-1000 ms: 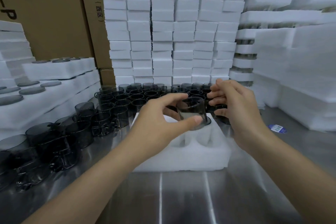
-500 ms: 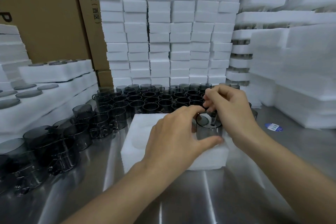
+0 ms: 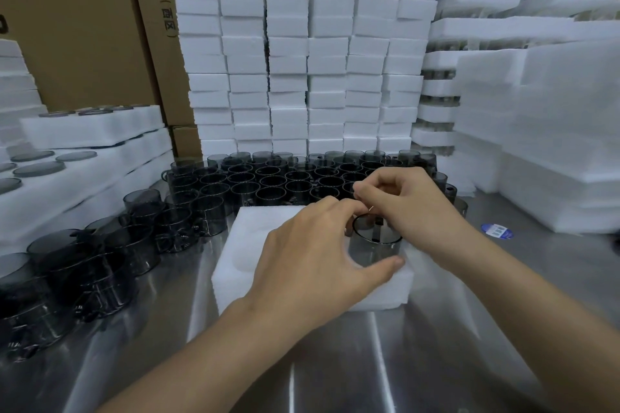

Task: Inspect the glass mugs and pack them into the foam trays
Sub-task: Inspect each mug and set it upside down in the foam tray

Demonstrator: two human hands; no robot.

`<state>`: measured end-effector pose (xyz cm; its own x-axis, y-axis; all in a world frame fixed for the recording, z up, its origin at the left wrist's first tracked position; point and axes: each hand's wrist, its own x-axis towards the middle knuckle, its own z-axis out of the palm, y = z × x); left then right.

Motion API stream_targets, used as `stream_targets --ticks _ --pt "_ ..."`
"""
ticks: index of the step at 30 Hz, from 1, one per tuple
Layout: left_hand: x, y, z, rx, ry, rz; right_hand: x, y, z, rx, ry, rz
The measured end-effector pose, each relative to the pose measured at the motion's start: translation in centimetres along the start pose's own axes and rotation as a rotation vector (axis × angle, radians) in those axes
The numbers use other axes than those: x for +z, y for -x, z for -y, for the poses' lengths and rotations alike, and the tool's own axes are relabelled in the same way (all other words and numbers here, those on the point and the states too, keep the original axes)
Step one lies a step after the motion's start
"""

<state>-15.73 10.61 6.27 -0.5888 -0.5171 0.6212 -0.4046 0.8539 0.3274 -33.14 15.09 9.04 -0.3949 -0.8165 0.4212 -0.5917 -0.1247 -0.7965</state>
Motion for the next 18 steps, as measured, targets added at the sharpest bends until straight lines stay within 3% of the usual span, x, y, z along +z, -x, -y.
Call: stream_targets --ticks 11,15,18 --pt "-0.7 -0.2 0.0 0.010 0.004 0.125 0.9 0.0 -1.0 -0.033 0.201 -0.033" --pt "-0.4 0.1 0.1 0.053 -0.085 0.143 1.3 0.1 -1.5 -0.085 0.418 0.013" --pt "-0.4 0.2 0.2 0.052 -0.087 0.147 1.4 -0.1 -1.7 -0.067 0.388 0.040"
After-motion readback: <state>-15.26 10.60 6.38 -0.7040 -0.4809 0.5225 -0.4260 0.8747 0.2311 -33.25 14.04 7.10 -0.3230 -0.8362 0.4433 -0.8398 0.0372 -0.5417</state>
